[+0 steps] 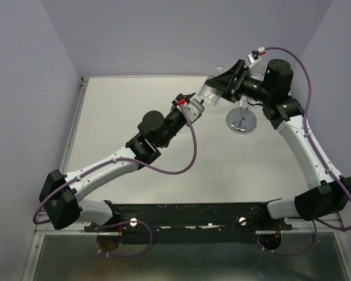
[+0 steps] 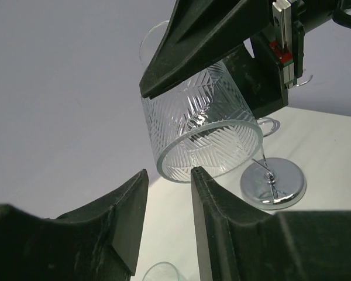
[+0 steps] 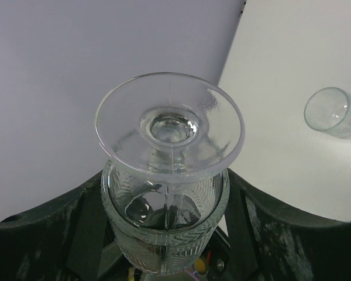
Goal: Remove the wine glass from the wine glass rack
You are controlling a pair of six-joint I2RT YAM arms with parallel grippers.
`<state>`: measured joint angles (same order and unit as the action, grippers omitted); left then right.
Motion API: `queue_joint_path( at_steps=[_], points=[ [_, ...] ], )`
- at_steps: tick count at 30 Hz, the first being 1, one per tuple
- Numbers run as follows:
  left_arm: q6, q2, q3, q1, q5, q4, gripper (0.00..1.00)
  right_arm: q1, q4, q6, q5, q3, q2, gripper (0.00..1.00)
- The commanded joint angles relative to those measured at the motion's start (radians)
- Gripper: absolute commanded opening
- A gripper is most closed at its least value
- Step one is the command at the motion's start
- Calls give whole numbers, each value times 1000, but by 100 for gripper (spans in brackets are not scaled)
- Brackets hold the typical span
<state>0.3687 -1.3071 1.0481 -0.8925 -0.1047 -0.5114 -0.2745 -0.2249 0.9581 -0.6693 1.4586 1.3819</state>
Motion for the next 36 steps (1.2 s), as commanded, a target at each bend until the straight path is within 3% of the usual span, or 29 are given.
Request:
queue_joint_path(
  at_steps=[1,10,17,20,23,24,32,36],
  points=[
    [-13,-27,43,-6,-36,-48,47,-8,73,27,-42,19,-11,1],
    [-8,-67,73,-2,-55,-70,38,-11,82,31,-50,16,-4,1],
    [-11,-90,95,1,-52,-82,19,-11,70,41,-42,6,2,1],
    [-13,-99,112,3,-53,-76,0,-15,52,36,-16,3,3,23],
    [-19,-106,128,9,-50,-70,0,-17,44,25,-9,-6,2,28],
    [-22,-106,135,12,-46,-67,0,-20,38,21,-1,-9,0,34],
    [-27,-83,138,30,-26,-75,0,-20,12,-24,62,-61,-37,100],
    [-7,-57,122,36,-7,-81,0,-20,12,-39,68,-70,-43,100]
  ],
)
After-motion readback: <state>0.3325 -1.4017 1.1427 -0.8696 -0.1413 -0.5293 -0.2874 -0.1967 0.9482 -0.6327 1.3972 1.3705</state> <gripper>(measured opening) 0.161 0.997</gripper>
